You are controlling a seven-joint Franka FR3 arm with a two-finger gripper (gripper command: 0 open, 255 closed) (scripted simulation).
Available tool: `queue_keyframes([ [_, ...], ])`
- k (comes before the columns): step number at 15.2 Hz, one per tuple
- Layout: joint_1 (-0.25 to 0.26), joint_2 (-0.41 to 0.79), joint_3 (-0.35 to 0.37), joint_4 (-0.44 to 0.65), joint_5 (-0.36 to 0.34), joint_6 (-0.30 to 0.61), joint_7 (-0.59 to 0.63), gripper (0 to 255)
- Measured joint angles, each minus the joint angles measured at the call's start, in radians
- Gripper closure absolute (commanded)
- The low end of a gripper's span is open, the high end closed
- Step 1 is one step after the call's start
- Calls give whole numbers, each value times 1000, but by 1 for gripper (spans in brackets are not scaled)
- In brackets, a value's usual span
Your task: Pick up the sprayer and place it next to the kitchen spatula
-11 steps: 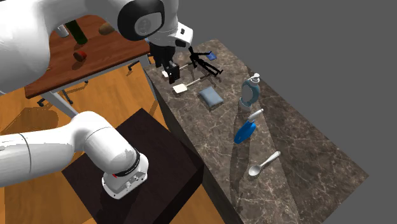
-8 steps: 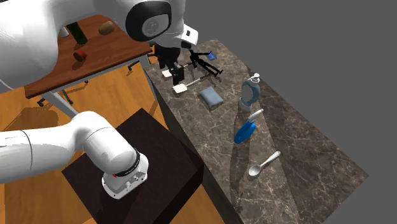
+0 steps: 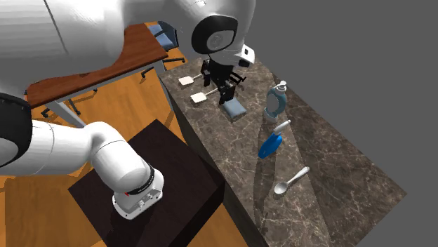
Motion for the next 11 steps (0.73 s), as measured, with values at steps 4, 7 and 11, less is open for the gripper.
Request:
queue_keyframes([
  [4,-19,155,-50,91,-15,13,-62,0],
  [7,-38,277,-86,174,-20,11,-113,0],
  [11,-63,439,-120,306,-13,-10,-171,0],
])
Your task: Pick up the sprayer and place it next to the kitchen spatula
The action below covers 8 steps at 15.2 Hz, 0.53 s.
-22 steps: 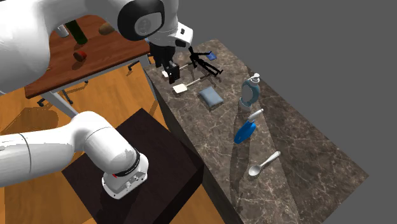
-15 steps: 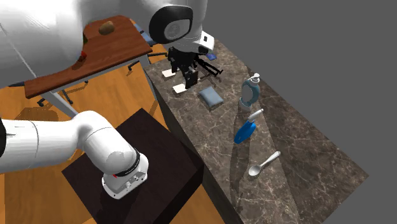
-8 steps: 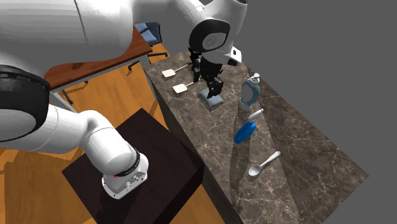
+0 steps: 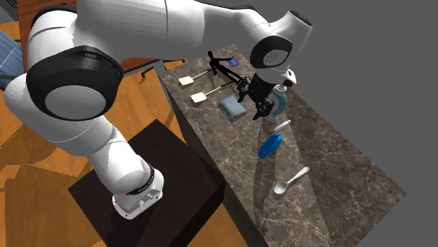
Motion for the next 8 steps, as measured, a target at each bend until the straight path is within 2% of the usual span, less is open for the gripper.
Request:
queue_keyframes([
  [3,-28,123,-23,92,6,-9,-48,0],
  [8,-88,352,-45,318,27,-69,-118,0],
])
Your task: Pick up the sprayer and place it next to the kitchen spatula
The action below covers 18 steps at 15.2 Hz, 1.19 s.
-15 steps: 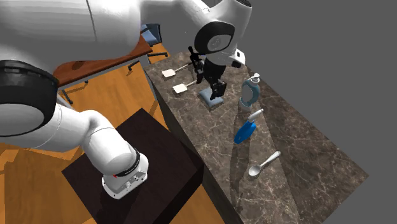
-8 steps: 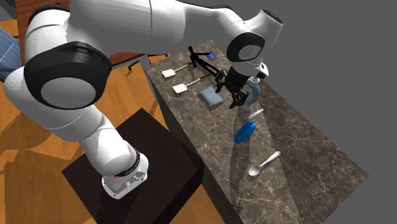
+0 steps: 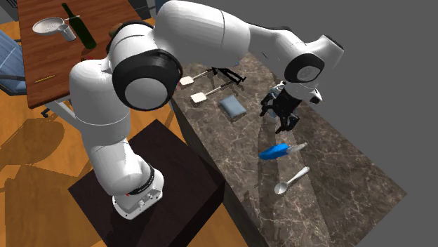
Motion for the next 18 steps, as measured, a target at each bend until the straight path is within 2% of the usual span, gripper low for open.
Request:
queue_keyframes([
  [4,-59,196,-4,209,17,-60,-41,0],
  [6,-77,245,-6,261,19,-76,-52,0],
  [13,-74,237,-8,166,15,7,-56,0],
  [18,-73,236,-8,153,15,19,-55,0],
])
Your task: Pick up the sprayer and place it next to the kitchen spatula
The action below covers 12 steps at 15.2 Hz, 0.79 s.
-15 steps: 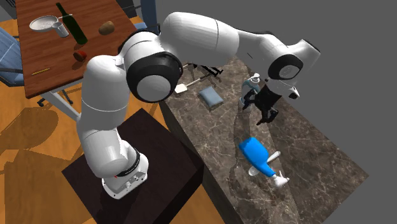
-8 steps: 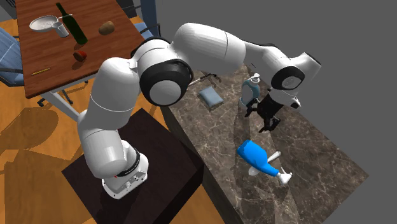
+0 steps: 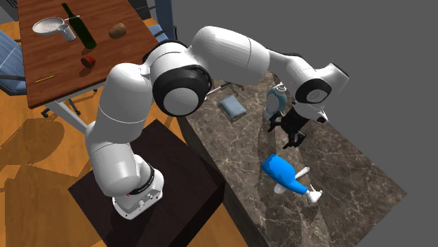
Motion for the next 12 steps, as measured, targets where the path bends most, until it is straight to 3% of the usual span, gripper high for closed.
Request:
queue_keyframes([
  [1,0,0,0,0,0,0,0,0],
  [2,0,0,0,0,0,0,0,255],
  [11,0,0,0,0,0,0,0,255],
  [12,0,0,0,0,0,0,0,0],
])
